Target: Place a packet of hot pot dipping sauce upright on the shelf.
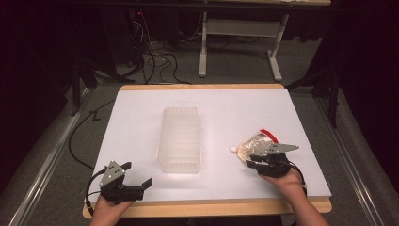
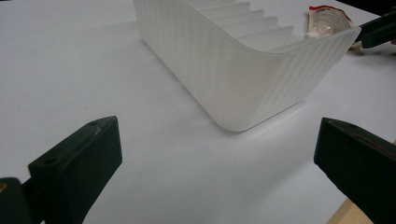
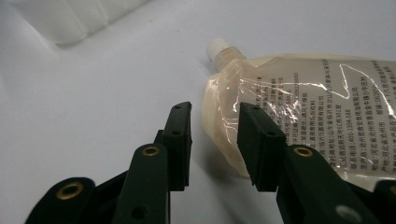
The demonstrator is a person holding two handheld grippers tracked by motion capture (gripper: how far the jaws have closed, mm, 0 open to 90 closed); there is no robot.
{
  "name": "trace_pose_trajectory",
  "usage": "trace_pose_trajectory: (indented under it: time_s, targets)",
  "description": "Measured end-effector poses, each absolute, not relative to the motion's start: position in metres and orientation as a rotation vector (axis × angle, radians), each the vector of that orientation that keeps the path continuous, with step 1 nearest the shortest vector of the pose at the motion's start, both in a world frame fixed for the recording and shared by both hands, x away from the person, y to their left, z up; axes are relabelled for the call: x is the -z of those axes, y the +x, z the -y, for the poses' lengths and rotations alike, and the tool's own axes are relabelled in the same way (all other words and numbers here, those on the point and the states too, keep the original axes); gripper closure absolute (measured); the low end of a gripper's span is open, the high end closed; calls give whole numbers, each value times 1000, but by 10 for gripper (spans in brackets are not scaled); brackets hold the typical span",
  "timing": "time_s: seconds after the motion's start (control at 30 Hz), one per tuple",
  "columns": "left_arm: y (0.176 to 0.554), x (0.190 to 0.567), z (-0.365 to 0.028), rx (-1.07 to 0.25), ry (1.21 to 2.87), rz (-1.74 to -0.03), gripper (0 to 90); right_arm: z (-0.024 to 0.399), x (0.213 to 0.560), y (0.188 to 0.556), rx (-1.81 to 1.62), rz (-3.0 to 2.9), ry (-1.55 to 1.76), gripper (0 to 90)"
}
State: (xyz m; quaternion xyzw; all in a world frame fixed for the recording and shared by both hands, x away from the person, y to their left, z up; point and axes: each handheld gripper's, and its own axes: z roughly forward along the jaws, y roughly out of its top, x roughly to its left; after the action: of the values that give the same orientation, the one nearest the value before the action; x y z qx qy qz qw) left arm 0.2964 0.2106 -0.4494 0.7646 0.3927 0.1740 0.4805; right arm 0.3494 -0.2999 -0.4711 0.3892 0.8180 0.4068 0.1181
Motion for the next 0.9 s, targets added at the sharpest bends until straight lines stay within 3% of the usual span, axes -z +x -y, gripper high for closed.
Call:
trace_pose_trajectory:
  time_s: [0.67,0.9]
  targets:
    - [296,450,-210,-424,1880,-958,17,294,476,354,-1085,-2445,1076,800]
    - [296,450,-210,-423,1881,-957,17,296,475,354,-1058,-2440,1059,900]
